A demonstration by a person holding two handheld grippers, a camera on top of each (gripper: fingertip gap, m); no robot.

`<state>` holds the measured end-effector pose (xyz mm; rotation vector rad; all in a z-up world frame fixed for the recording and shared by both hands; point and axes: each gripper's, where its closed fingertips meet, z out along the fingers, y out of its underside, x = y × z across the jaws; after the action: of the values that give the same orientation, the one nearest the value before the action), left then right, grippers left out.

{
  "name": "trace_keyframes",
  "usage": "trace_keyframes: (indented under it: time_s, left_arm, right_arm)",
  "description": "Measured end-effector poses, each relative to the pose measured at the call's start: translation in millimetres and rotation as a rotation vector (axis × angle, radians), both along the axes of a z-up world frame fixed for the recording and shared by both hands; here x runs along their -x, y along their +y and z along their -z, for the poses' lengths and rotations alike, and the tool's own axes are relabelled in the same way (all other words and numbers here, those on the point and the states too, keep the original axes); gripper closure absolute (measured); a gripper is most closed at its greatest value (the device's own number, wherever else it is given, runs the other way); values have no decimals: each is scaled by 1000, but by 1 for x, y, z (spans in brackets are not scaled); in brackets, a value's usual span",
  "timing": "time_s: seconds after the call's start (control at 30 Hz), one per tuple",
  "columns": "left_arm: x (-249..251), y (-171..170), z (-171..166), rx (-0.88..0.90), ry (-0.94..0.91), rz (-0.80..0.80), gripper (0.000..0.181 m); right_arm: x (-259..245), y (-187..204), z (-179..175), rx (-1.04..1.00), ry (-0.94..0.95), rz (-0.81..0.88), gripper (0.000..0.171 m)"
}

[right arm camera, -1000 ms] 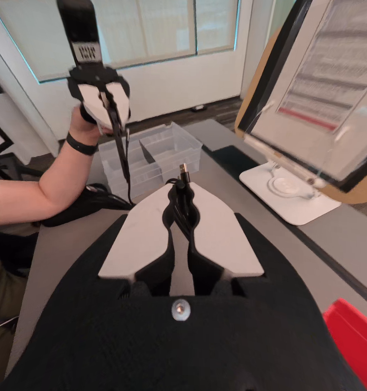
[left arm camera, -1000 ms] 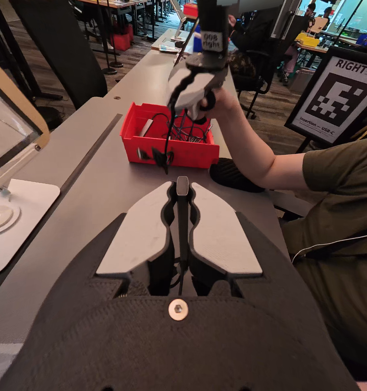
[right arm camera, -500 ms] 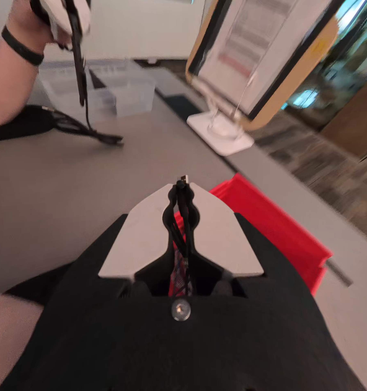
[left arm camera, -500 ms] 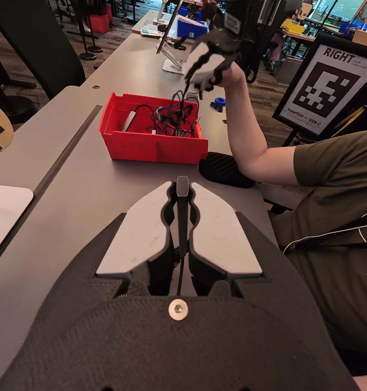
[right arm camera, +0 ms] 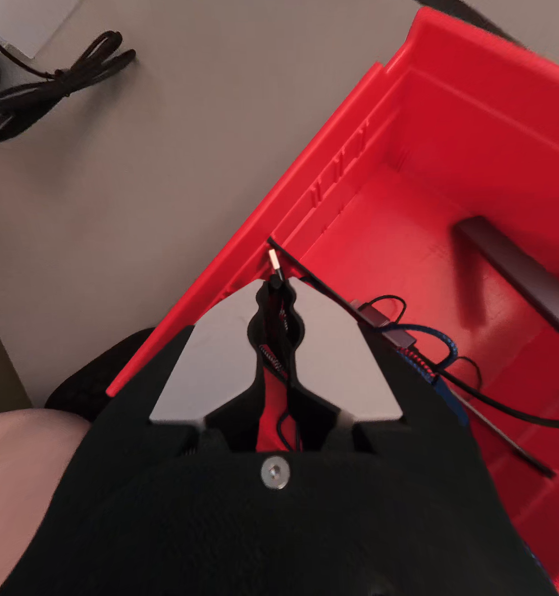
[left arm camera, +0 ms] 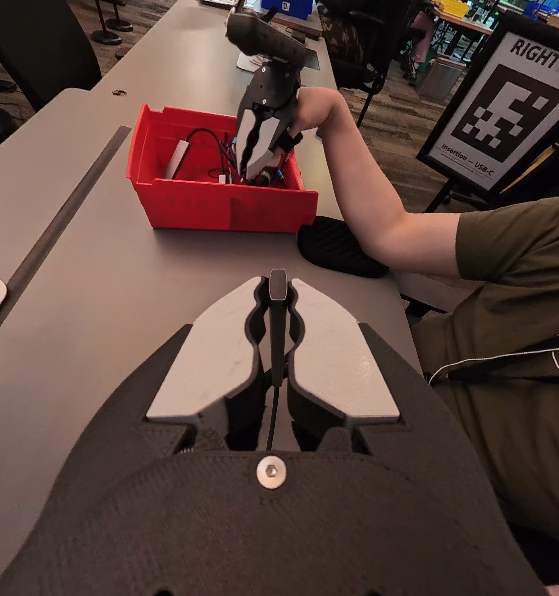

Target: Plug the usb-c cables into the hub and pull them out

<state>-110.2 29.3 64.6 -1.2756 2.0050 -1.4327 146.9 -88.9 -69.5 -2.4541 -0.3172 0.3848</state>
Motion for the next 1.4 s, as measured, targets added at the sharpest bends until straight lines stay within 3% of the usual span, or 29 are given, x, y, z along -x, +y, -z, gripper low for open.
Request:
trace_keyframes:
  time_s: [0.1, 0.2, 0.27, 0.37, 0.47, 0.57, 0.77, 0.87, 0.93, 1.03, 1.17, 1.2, 1.3, 1.4]
  left_arm:
    - [-2, 3, -2, 24, -2, -23, 172]
    - [-2, 8, -8, 54, -20, -49, 172]
    - [-2, 12, -12, 73, -32, -66, 172]
    - [1, 16, -18, 91, -49, -79, 172]
    - [5, 18, -22, 88, -62, -85, 172]
    - [7, 17, -26, 81, -74, -85, 172]
    - [11, 15, -31, 54, -91, -89, 172]
    - [12, 17, -33, 54, -99, -94, 172]
    - [13, 19, -35, 61, -104, -97, 172]
    - [14, 21, -37, 70, -114, -101, 172]
    - [15, 24, -48, 127, -159, -120, 171]
    - [16, 24, -53, 174, -175, -115, 169]
    - [16, 34, -63, 293, -210, -129, 136]
    - [14, 41, -58, 338, -203, -117, 130]
  right_arm:
    - [-5, 7, -17, -75, -79, 24, 154]
    - [-13, 24, -62, -275, -211, 115, 115]
    - [-7, 35, -96, -386, -303, 155, 110]
    - [41, 59, -144, -584, -338, 77, 111]
    - [127, 85, -168, -712, -157, -140, 113]
    - [205, 104, -162, -685, 106, -355, 120]
    - [265, 136, -132, -544, 441, -441, 134]
    - [277, 141, -110, -477, 408, -480, 135]
    - [282, 141, -100, -470, 356, -522, 147]
    - [288, 140, -101, -500, 359, -557, 162]
    - [287, 142, -111, -569, 367, -550, 162]
    - [286, 142, -116, -592, 374, -545, 162]
    - [280, 144, -127, -655, 370, -512, 162]
    - [275, 145, -137, -696, 408, -474, 162]
